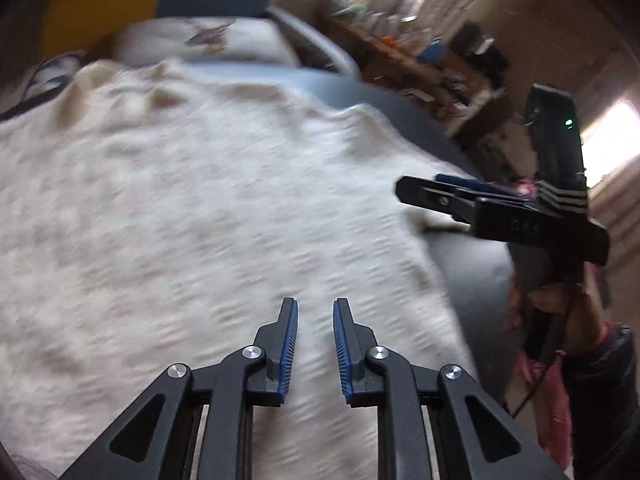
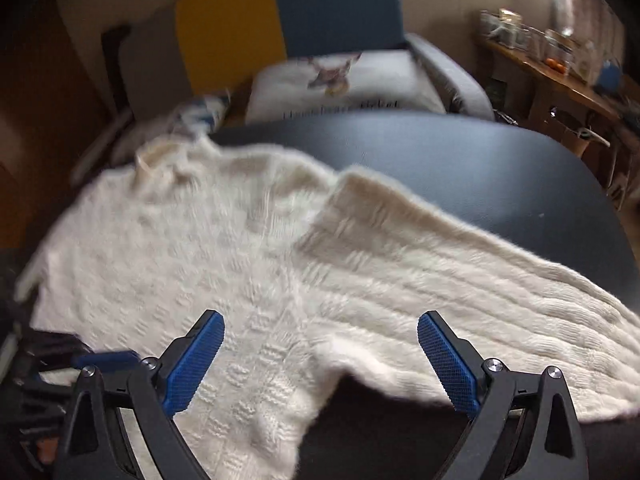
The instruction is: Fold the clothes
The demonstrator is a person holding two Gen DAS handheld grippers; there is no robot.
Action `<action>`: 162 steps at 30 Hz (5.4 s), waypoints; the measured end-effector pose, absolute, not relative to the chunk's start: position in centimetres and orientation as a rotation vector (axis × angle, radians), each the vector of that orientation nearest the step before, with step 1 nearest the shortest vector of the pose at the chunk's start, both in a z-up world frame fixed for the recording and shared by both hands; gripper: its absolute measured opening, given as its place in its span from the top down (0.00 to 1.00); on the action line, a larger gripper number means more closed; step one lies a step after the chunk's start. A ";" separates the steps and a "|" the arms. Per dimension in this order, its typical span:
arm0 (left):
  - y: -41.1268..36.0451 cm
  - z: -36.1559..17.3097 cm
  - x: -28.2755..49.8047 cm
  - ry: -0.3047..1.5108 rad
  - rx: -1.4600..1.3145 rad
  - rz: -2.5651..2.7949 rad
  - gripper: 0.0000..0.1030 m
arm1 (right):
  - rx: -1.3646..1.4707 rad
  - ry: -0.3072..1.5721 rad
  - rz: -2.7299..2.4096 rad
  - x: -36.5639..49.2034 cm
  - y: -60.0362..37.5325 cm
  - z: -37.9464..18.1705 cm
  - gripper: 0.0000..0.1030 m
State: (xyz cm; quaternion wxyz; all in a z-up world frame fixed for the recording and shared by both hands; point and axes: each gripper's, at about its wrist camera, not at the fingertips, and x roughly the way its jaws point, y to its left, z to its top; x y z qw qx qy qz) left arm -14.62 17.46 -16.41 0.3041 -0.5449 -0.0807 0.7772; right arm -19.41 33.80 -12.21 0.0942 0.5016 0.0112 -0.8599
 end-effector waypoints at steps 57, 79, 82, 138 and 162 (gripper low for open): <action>2.2 -10.6 -25.1 -0.474 -1.342 2.310 0.77 | 1.424 -0.334 -2.814 -17.1 45.6 -10.4 0.00; 7.6 -14.8 -40.6 -0.424 -1.487 2.000 0.75 | 1.193 -0.091 -2.353 -22.9 24.5 -14.2 0.00; 8.1 -14.7 -40.9 -0.486 -1.450 1.934 0.88 | 1.190 -0.080 -2.363 -22.8 24.4 -14.2 0.00; -4.8 -14.6 -26.8 -0.439 -1.295 2.396 0.82 | 1.260 -0.622 -1.970 -39.6 11.5 -9.4 0.00; -2.7 -12.2 -29.8 -0.482 -1.364 2.457 0.81 | 1.155 -0.824 -2.217 -26.7 28.8 -9.6 0.00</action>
